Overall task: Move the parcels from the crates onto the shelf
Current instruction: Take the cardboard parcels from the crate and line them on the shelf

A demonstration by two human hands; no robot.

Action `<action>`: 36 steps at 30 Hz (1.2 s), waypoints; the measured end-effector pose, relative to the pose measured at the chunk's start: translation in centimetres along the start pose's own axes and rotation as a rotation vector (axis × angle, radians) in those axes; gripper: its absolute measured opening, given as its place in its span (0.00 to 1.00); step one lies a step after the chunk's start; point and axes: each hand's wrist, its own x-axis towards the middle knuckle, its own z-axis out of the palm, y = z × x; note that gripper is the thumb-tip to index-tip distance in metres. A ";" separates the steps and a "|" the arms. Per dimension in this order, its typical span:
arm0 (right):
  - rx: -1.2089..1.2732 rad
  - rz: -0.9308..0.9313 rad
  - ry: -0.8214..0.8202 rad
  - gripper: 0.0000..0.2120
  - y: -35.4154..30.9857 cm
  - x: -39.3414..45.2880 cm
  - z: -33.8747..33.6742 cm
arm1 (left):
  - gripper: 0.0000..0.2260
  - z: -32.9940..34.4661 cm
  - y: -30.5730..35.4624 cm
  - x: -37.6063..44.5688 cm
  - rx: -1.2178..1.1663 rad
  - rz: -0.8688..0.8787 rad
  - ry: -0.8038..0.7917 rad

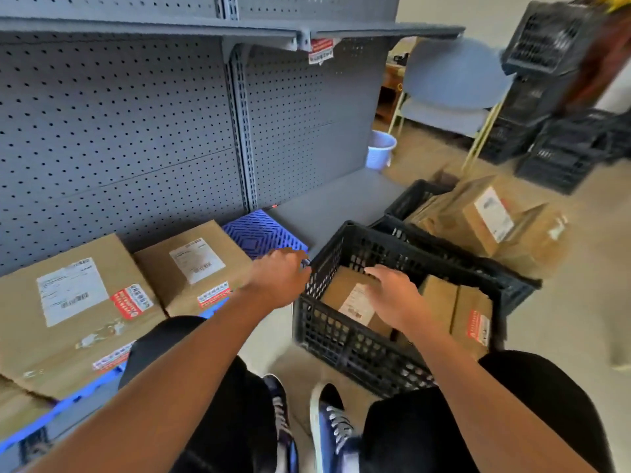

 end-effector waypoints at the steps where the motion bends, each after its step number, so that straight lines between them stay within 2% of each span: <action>1: 0.007 0.032 0.004 0.22 1.2 -0.3 -0.2 | 0.18 0.3 1.0 0.5 -0.007 0.025 0.003; 6: 0.026 0.138 0.025 0.22 6.6 -1.1 -0.5 | 0.17 3.3 4.9 2.7 -0.010 0.100 -0.088; 12: 0.041 0.246 0.004 0.25 12.2 -2.6 1.0 | 0.12 6.8 10.3 4.6 -0.052 0.224 -0.142; 19: 0.003 0.364 -0.018 0.26 17.7 -3.4 2.7 | 0.20 11.1 14.2 5.9 -0.086 0.256 -0.262; 28: -0.065 0.430 -0.001 0.21 21.8 -2.9 5.1 | 0.21 16.9 19.0 8.2 -0.226 0.216 -0.397; 30: -0.083 0.451 0.029 0.20 22.4 -3.0 5.4 | 0.20 18.2 19.8 8.2 -0.241 0.242 -0.417; 34: -0.077 0.478 0.076 0.26 23.5 -3.2 6.1 | 0.23 20.5 20.9 8.0 -0.197 0.341 -0.448; 36: -0.089 0.477 0.078 0.26 23.8 -3.1 6.5 | 0.21 21.3 21.3 7.9 -0.142 0.392 -0.457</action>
